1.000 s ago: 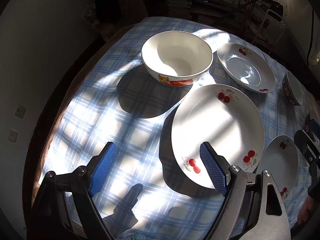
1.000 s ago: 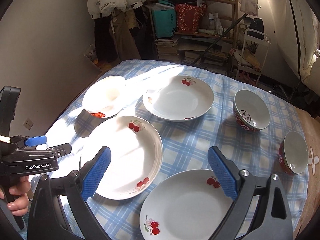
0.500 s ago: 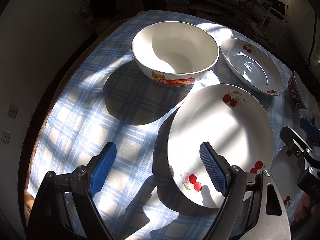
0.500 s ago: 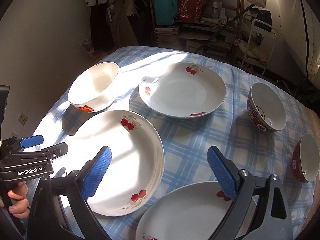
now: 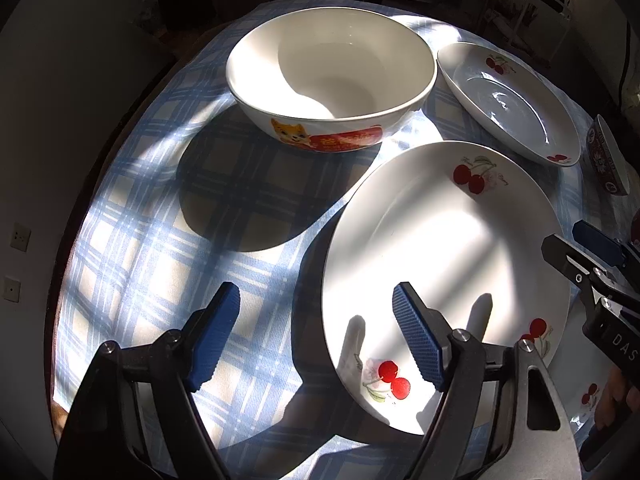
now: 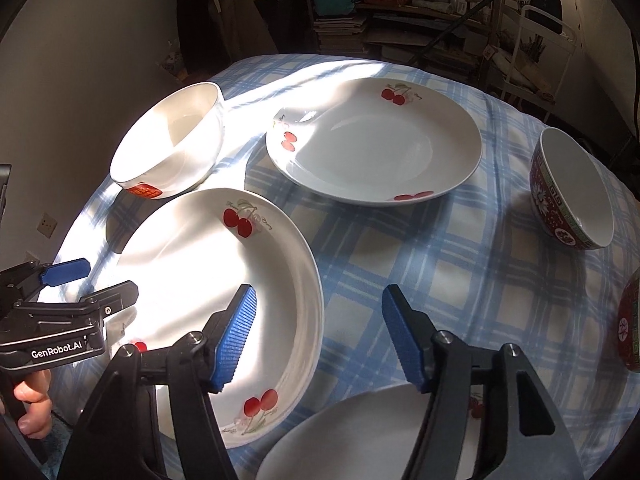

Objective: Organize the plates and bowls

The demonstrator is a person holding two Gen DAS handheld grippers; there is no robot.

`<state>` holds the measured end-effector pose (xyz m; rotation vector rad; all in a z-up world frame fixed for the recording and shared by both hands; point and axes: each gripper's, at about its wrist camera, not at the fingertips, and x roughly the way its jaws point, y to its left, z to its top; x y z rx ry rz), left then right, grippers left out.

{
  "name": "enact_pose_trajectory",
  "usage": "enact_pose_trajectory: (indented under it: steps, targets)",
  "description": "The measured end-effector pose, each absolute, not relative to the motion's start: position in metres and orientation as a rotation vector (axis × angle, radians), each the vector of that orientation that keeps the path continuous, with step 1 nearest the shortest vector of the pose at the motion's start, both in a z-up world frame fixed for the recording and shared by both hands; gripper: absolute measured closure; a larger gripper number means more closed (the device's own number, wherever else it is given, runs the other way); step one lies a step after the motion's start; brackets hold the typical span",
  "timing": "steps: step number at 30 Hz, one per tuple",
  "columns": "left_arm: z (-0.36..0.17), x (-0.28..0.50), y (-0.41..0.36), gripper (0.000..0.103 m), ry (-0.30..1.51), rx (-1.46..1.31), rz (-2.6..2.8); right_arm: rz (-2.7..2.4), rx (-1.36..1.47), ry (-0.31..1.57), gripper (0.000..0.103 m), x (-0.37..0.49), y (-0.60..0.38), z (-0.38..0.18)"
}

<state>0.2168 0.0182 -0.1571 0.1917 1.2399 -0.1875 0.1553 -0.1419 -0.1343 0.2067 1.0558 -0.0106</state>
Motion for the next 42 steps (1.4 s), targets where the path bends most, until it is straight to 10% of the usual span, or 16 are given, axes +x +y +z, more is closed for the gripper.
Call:
enact_pose_trajectory:
  steps: [5, 14, 42]
  targets:
    - [-0.171, 0.222, 0.023, 0.054, 1.314, 0.161, -0.19, 0.009, 0.223, 1.085, 0.051, 0.157, -0.14, -0.141]
    - [-0.177, 0.224, 0.021, 0.071, 1.354, 0.113, -0.245, 0.036, 0.268, 1.119, 0.086, 0.157, -0.14, -0.151]
    - [-0.143, 0.197, 0.018, 0.083, 1.265, 0.122, -0.381, 0.042, 0.345, 1.067, 0.091, 0.131, -0.157, -0.12]
